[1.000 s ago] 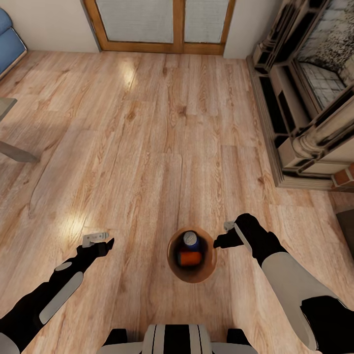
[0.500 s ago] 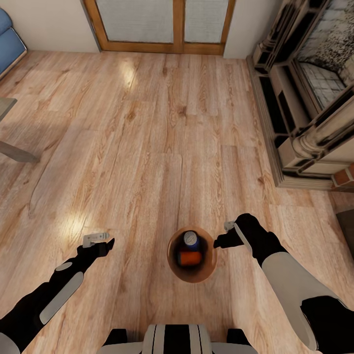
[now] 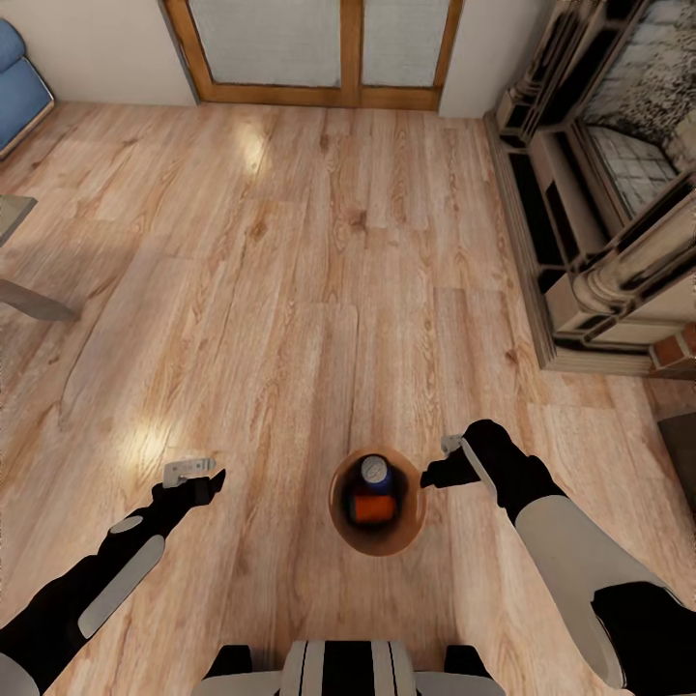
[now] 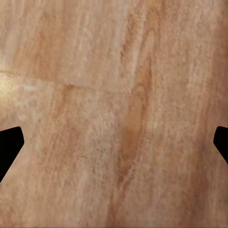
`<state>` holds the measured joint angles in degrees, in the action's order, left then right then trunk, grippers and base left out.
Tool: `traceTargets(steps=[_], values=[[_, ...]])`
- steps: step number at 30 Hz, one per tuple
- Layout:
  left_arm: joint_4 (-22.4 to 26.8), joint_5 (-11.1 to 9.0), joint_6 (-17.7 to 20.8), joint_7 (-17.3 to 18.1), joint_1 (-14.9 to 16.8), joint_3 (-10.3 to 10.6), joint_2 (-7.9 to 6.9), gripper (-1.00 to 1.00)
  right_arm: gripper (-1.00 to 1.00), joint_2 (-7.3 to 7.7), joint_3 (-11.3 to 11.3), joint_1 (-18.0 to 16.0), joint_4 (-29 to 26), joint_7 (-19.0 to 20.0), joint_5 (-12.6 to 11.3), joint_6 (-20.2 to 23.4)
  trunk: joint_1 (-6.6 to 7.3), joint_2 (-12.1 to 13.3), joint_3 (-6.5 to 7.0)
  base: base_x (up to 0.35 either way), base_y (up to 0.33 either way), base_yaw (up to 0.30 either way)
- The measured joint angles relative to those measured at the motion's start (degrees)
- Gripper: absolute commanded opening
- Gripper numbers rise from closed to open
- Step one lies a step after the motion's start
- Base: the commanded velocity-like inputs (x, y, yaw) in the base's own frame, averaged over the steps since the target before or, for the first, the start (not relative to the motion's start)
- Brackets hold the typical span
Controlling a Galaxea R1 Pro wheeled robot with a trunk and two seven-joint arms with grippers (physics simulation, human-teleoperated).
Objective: Put the three can of soda from the living room inside the tash can in the kitchen.
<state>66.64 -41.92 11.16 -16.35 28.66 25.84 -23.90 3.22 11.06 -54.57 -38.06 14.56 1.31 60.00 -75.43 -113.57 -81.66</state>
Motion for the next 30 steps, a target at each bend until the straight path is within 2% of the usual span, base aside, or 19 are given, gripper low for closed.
traceTargets(steps=[10, 30], values=[[-2.57, 0.07, 0.0, 0.08, 0.0, 0.07, 0.07, 1.0, 1.0, 0.09, -0.07, 0.03, -0.08, -0.06, 0.53, 0.0, 2.2, 4.01, 1.8, 0.0, 0.0, 0.0], [-2.83, 0.07, 0.0, 0.15, 0.0, 0.71, 0.09, 1.0, 1.0, 0.26, 0.01, 0.07, -0.33, -0.06, 0.62, 0.0, 6.59, 12.03, 5.39, 0.0, 0.0, 0.0]])
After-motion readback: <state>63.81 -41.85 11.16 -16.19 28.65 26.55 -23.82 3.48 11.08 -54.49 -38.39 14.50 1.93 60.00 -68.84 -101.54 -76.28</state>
